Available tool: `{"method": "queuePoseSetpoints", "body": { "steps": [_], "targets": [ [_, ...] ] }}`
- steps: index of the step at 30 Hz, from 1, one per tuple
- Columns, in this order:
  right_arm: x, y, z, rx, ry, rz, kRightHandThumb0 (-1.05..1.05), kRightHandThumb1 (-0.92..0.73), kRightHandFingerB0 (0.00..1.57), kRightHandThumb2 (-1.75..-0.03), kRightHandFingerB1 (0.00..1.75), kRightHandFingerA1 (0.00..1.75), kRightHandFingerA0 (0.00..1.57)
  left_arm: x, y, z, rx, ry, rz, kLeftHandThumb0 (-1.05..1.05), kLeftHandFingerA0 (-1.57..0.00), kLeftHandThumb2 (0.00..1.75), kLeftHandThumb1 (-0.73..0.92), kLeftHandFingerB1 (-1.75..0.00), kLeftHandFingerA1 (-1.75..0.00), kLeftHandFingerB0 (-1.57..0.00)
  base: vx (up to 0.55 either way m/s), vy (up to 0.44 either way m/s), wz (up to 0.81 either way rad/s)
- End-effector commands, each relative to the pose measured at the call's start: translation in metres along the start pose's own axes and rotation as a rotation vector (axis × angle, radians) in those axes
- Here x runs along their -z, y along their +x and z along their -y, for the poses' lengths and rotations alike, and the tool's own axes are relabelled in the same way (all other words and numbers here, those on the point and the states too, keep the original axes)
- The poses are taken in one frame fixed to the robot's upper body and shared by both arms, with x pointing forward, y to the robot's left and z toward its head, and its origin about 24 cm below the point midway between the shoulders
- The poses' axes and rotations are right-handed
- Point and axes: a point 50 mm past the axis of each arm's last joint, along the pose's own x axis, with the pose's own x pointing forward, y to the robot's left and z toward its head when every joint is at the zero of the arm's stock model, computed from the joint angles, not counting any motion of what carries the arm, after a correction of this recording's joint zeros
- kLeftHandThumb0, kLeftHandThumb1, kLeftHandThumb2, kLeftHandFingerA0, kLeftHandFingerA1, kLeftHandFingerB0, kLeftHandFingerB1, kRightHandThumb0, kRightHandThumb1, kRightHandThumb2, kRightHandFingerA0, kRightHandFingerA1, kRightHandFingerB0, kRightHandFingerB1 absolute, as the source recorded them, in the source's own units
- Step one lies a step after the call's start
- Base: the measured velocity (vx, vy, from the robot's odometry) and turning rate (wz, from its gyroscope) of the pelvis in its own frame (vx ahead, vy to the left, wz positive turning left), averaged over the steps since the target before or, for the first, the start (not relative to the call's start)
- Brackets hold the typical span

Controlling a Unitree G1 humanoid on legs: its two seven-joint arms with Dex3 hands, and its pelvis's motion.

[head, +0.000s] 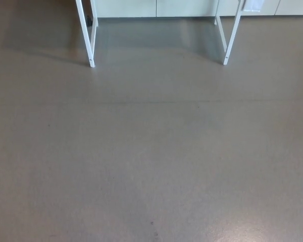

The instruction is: The robot walks towards a desk on which a file tray is kept in the middle and a cube is kept to its right. The robot lifts the cube using its right hand and places it on the file tray.

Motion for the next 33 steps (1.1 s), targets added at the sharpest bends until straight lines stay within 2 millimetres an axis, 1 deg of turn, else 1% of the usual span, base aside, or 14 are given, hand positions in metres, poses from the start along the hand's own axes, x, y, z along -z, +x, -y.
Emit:
{"method": "queuePoseSetpoints", "body": {
  "steps": [1,2,3,8,9,10,15,18,25,28,29,30,31,33],
  "targets": [
    [0.0015,-0.0001,0.0016,-0.002,-0.015,0.009,-0.90,-0.69,0.10,-0.62,0.26,0.39,0.46,0.0008,-0.0012,-0.0075,-0.014,-0.005,-0.027,-1.05,-0.78,1.29,0.57,-0.71,-0.97,-0.13,0.00,0.000,0.00],
    [0.0021,0.0005,0.0015,-0.011,0.019,0.009,-0.89,-0.67,0.09,-0.61,0.25,0.41,0.45,0.0005,-0.0012,-0.0076,-0.012,-0.005,-0.024,-1.05,-0.69,0.86,0.84,-0.85,-1.03,-0.12,0.00,0.000,0.00],
    [0.0030,0.0011,0.0010,-0.014,0.033,0.012,-0.96,-0.59,0.07,-0.93,0.23,0.47,0.31,0.0010,-0.0016,-0.0079,-0.006,-0.007,-0.016,-1.05,-0.71,1.28,0.55,-0.71,-0.98,-0.13,0.00,0.000,0.00],
    [0.0039,-0.0003,0.0009,0.002,-0.002,0.019,-0.87,-0.54,0.08,-0.92,0.31,0.50,0.36,0.0041,-0.0018,-0.0068,0.000,-0.010,-0.018,-1.05,-0.53,1.29,0.58,-0.72,-0.95,-0.05,-0.06,-0.016,-0.03],
    [0.0037,-0.0004,0.0011,-0.005,0.003,0.017,-0.96,-0.60,0.08,-0.93,0.23,0.47,0.33,0.0043,-0.0018,-0.0069,0.001,-0.010,-0.018,-1.05,-0.40,0.86,0.84,-0.87,-1.05,-0.06,0.07,-0.017,-0.08],
    [0.0037,-0.0001,0.0006,-0.006,0.015,0.009,-0.95,-0.59,0.08,-0.92,0.26,0.46,0.32,0.0040,-0.0019,-0.0069,0.004,-0.010,-0.016,-1.05,-0.41,1.29,0.60,-0.71,-0.91,-0.03,0.10,-0.005,-0.02],
    [0.0089,0.0022,-0.0040,0.001,0.007,-0.001,-0.93,-0.58,0.06,-0.93,0.24,0.47,0.35,0.0050,-0.0015,-0.0055,-0.005,-0.025,-0.017,-1.05,-0.52,1.28,0.55,-0.59,-0.96,0.00,0.17,0.117,-0.11],
    [0.0089,0.0022,-0.0032,-0.018,0.060,0.007,-0.90,-0.57,0.06,-0.90,0.24,0.46,0.28,0.0055,-0.0017,-0.0056,-0.004,-0.033,-0.012,-1.05,-0.22,1.28,0.56,-0.64,-0.86,0.00,0.22,0.357,-0.23],
    [0.0089,0.0028,-0.0025,-0.019,-0.003,-0.009,-0.85,-0.55,0.09,-0.91,0.26,0.49,0.35,0.0062,-0.0019,-0.0058,0.004,-0.043,-0.015,-1.05,-0.24,1.28,0.55,-0.64,-0.86,0.00,0.24,0.109,0.04],
    [0.0071,0.0003,-0.0003,-0.020,-0.007,0.009,-0.87,-0.55,0.06,-0.93,0.25,0.51,0.39,0.0074,-0.0019,-0.0063,-0.006,-0.018,-0.020,-1.05,-0.52,1.28,0.54,-0.64,-0.95,-0.01,0.25,-0.109,0.15],
    [0.0061,-0.0003,-0.0003,-0.016,-0.004,0.014,-0.87,-0.55,0.07,-0.92,0.30,0.50,0.36,0.0074,-0.0019,-0.0064,-0.009,-0.018,-0.025,-1.05,-0.53,0.83,0.85,-0.80,-1.05,-0.01,0.26,-0.123,0.17],
    [0.0057,-0.0009,-0.0007,-0.009,0.013,0.023,-0.86,-0.54,0.09,-0.90,0.33,0.50,0.37,0.0073,-0.0017,-0.0063,-0.012,-0.028,-0.026,-1.05,-0.42,1.28,0.55,-0.65,-0.92,0.00,0.30,-0.210,0.13],
    [0.0064,-0.0005,-0.0014,-0.006,0.009,0.018,-0.84,-0.67,0.12,-0.62,0.26,0.38,0.42,0.0072,-0.0016,-0.0061,-0.013,-0.031,-0.027,-1.05,-0.36,1.28,0.56,-0.66,-0.89,0.00,0.23,-0.260,0.16],
    [0.0070,-0.0001,-0.0024,-0.011,-0.003,0.021,-0.91,-0.57,0.06,-0.93,0.28,0.48,0.32,0.0063,-0.0017,-0.0063,-0.005,-0.038,-0.021,-1.05,-0.19,1.27,0.55,-0.66,-0.84,0.00,0.41,-0.269,0.16]
  ]
}}
